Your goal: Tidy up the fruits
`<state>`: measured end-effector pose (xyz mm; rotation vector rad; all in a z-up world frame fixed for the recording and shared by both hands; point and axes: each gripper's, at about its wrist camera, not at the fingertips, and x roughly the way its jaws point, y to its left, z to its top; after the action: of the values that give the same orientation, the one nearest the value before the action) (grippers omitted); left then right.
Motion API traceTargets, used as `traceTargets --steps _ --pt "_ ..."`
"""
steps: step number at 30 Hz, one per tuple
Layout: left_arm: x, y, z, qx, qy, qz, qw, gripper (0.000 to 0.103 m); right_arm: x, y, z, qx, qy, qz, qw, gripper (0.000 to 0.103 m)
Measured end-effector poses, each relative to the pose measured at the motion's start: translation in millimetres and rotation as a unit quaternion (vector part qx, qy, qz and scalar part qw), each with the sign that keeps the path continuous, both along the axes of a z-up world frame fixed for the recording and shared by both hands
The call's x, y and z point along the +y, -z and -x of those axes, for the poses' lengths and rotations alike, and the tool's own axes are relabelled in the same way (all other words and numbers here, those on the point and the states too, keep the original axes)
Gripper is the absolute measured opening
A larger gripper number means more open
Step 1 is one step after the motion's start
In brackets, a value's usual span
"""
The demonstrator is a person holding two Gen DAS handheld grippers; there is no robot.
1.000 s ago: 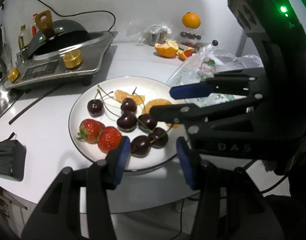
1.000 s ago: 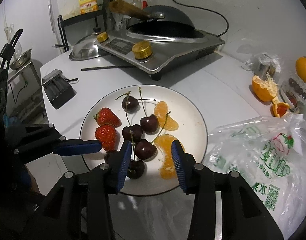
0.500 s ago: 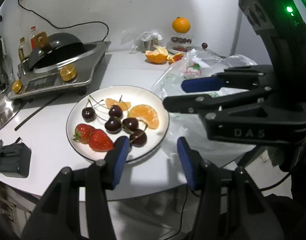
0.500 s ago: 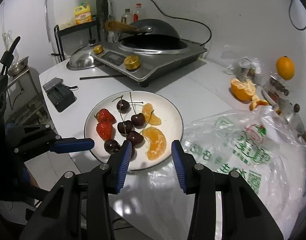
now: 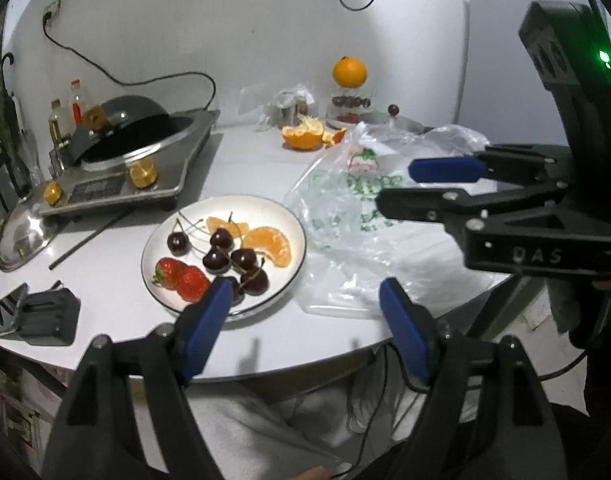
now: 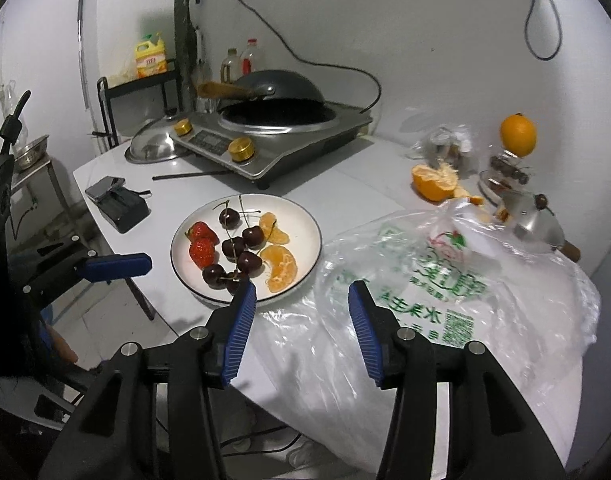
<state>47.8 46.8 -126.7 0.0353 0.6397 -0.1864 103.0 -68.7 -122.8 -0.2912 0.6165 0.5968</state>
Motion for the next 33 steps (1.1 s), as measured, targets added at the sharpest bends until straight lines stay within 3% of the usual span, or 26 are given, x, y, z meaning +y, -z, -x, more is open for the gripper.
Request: traceTargets --steps 5,9,15,19,23,33 --pt "-5 -21 18 -0.029 -0.005 -0.007 0.9996 0.078 -19 -16 23 -0.023 0.011 -0.011 1.000 0.051" --pt "-9 -42 37 -0.063 -0.012 -0.009 0.9979 0.088 -36 -30 43 -0.046 0.024 -0.021 0.998 0.051" --pt "-16 -71 64 -0.108 -0.016 -0.001 0.9940 0.089 -53 -56 75 -0.090 0.034 -0.033 0.995 0.052" --pt "-22 -91 84 -0.137 -0.023 -0.006 0.9902 0.090 -62 -74 95 -0.120 0.037 -0.048 0.991 0.052" --pt "-26 -109 101 -0.163 -0.029 -0.005 0.9862 0.090 -67 -90 114 -0.147 0.037 -0.061 0.987 0.062" --pt "-31 -154 147 -0.221 -0.058 -0.012 0.9735 0.091 -85 -124 159 -0.198 0.050 -0.087 0.975 0.063"
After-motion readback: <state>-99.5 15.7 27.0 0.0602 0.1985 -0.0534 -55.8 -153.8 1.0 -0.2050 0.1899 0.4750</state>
